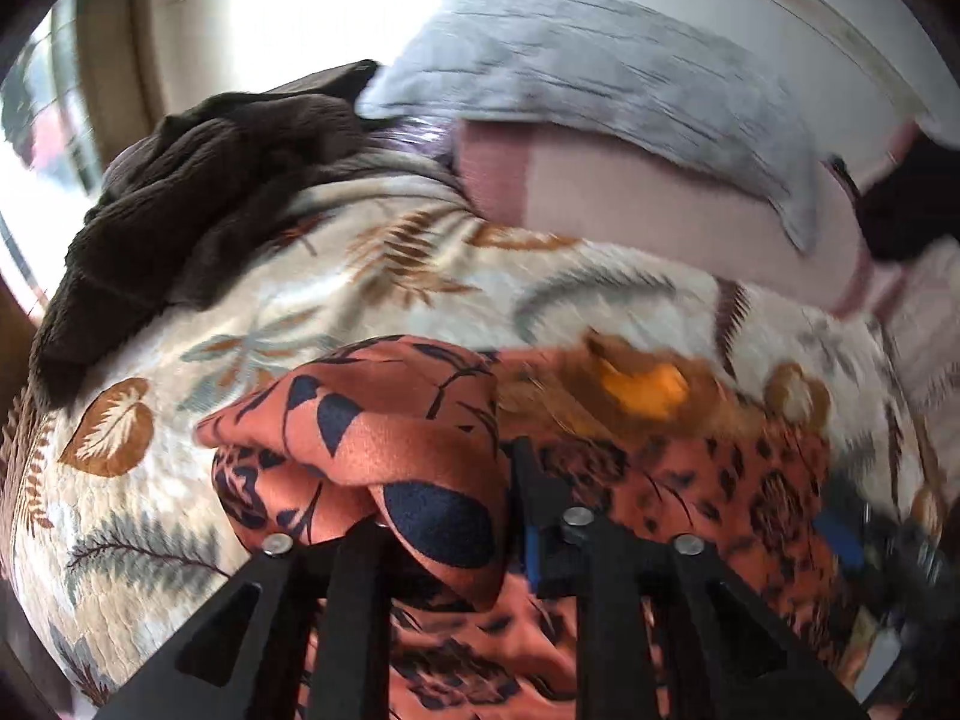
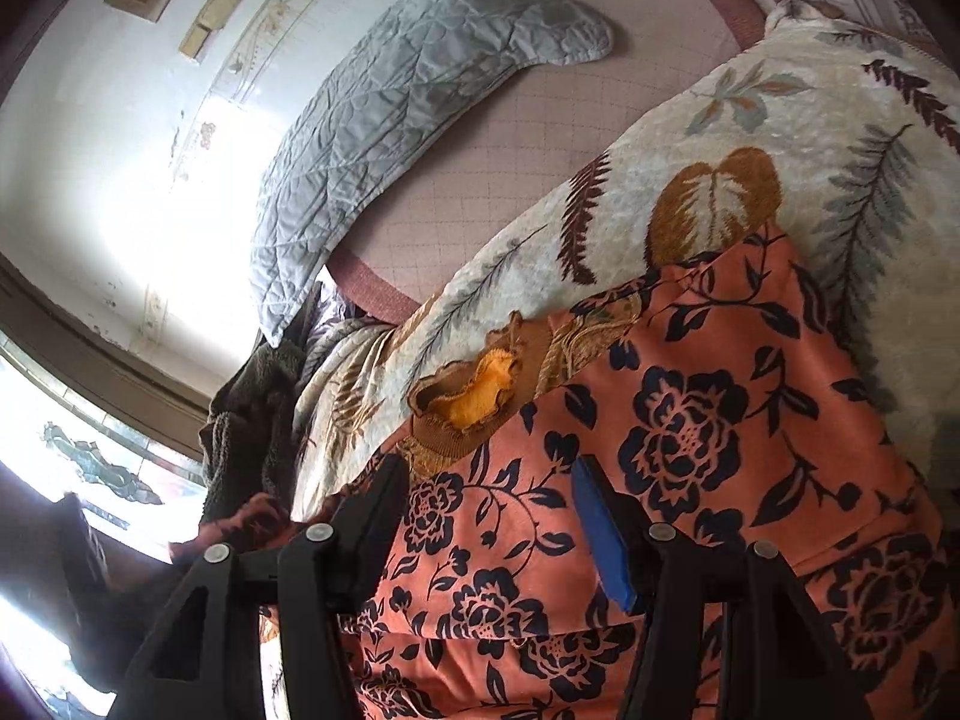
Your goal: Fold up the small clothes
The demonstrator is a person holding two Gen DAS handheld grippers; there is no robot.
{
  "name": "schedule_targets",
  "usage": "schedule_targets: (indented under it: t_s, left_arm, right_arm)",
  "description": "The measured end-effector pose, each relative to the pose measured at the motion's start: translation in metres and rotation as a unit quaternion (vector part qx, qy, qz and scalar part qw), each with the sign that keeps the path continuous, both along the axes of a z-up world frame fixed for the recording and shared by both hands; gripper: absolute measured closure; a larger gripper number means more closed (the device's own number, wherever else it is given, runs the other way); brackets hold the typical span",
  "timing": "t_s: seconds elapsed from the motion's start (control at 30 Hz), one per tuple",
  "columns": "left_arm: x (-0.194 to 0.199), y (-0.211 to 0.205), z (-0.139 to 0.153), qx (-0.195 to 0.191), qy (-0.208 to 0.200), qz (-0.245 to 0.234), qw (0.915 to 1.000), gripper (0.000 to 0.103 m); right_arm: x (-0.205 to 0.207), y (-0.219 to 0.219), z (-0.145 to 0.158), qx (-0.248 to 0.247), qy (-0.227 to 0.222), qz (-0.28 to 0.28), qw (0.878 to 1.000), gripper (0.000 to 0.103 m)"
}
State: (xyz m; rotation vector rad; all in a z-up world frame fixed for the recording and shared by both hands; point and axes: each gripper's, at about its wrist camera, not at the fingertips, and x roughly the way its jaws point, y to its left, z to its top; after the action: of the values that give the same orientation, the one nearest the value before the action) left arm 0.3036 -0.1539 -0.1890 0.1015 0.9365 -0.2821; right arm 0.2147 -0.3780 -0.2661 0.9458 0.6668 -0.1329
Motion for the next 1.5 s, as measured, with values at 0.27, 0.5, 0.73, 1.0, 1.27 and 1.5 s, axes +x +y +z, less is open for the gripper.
schedule_targets:
  t_s: [0.27,0.5,0.73,1.0,1.27,1.5]
  left_arm:
    - [-0.074,0.076,-0.002,-0.003,-0.117,0.067,0.9908,0.039]
    - [-0.008,0.181,-0.029,-0.063,-0.090,0.261,0.9592,0.028]
    - [0.015,0.181,-0.069,-0.102,-0.021,0.258,0.9606,0.057]
    - [0.020,0.175,-0.076,-0.087,-0.008,0.224,0.9706,0.057]
    - [0.019,0.167,-0.089,-0.071,0.032,0.204,0.9759,0.057]
    - [0.016,0.146,-0.093,-0.014,0.028,0.192,0.9809,0.057]
  right_arm:
    - [-0.008,-0.011,0.002,-0.005,0.002,0.016,1.000,0.023]
    - [0.020,0.052,-0.028,0.173,-0.011,0.184,0.968,0.023]
    - [0.037,0.137,-0.061,0.281,0.001,0.216,0.935,0.023]
    - [0.057,0.135,-0.091,0.330,-0.021,0.088,0.940,0.026]
    - [-0.058,0.011,-0.044,0.192,-0.102,-0.154,0.964,0.032]
    - [0.004,0.094,0.020,-0.120,0.017,0.087,0.989,0.032]
